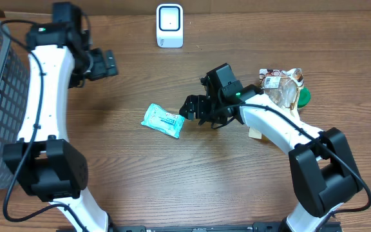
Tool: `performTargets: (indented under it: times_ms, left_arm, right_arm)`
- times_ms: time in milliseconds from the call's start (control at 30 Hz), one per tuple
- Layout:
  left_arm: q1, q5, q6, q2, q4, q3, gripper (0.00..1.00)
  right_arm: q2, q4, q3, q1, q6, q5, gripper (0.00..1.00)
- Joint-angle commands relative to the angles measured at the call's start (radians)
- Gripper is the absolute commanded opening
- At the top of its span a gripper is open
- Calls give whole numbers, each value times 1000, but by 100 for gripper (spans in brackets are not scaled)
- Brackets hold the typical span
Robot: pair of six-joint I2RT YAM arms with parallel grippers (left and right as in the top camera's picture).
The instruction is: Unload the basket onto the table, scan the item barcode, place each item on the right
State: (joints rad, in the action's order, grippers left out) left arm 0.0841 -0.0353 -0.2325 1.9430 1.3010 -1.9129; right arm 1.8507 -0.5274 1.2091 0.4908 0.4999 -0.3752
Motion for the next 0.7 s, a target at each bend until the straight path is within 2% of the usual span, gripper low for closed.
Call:
performTargets:
  times_ms: [0, 167, 433, 667]
  left_arm:
    - [36, 17, 19, -2, 1, -18, 100]
    - [42, 17, 19, -2, 0, -18, 100]
    - [38, 17, 19, -2, -8, -18, 100]
    - [38, 17, 19, -2, -8, -18, 100]
  right_arm:
    - [23, 63, -32, 27, 86, 23, 83]
    - [62, 117, -32, 67, 117, 27, 73]
    - [162, 183, -32, 101, 233, 42, 62]
    - [212, 217, -32, 108, 314, 41, 43]
